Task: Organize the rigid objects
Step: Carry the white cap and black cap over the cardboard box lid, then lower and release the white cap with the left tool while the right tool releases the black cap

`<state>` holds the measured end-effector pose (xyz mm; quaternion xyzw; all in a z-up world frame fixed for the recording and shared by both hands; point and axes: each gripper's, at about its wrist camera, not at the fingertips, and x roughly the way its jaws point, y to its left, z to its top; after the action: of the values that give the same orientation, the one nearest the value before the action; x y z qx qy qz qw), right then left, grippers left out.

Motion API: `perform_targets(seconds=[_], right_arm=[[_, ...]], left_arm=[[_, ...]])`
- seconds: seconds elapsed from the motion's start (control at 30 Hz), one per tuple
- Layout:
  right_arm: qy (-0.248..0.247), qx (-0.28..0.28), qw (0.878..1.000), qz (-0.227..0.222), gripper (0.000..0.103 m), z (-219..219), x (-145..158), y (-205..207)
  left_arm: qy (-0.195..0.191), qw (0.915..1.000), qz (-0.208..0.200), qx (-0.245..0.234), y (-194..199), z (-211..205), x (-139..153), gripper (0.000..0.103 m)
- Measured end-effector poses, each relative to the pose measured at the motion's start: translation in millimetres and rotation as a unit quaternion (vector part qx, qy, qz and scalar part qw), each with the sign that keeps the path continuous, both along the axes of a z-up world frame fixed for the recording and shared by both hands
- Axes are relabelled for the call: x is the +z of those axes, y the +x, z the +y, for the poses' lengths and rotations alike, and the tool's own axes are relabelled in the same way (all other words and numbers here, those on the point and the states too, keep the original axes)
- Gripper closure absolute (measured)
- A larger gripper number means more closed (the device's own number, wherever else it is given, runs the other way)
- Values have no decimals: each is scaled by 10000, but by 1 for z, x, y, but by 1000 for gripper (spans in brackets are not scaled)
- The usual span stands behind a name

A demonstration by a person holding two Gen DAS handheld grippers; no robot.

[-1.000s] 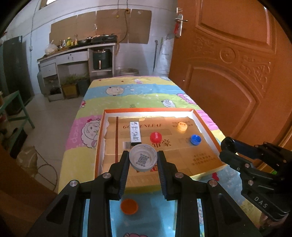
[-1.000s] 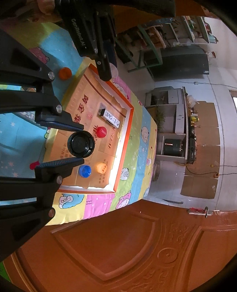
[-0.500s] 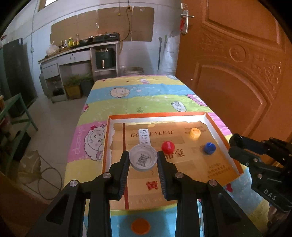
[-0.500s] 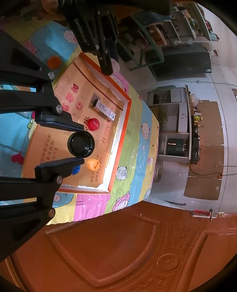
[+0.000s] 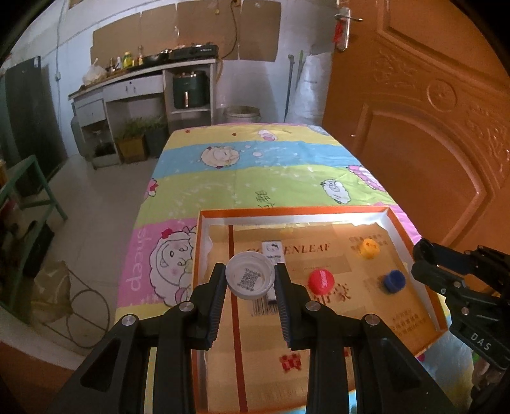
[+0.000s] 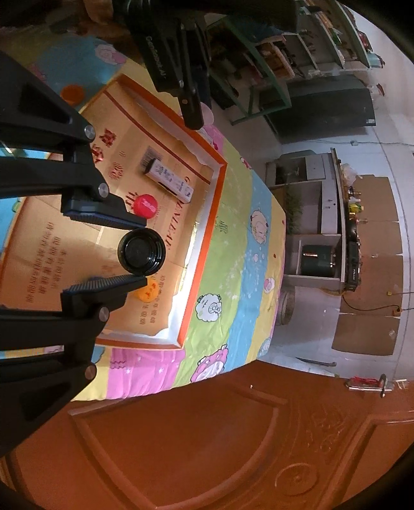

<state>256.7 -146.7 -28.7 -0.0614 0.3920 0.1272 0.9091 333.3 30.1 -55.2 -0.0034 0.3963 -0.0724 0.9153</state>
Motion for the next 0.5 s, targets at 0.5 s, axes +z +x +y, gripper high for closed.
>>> perform_targets(seconds=[0.5], right_arm=[[94,86,9968,793,73,2,-26,72]], left_arm=[[-10,9964,844,46,70,3,-28,72]])
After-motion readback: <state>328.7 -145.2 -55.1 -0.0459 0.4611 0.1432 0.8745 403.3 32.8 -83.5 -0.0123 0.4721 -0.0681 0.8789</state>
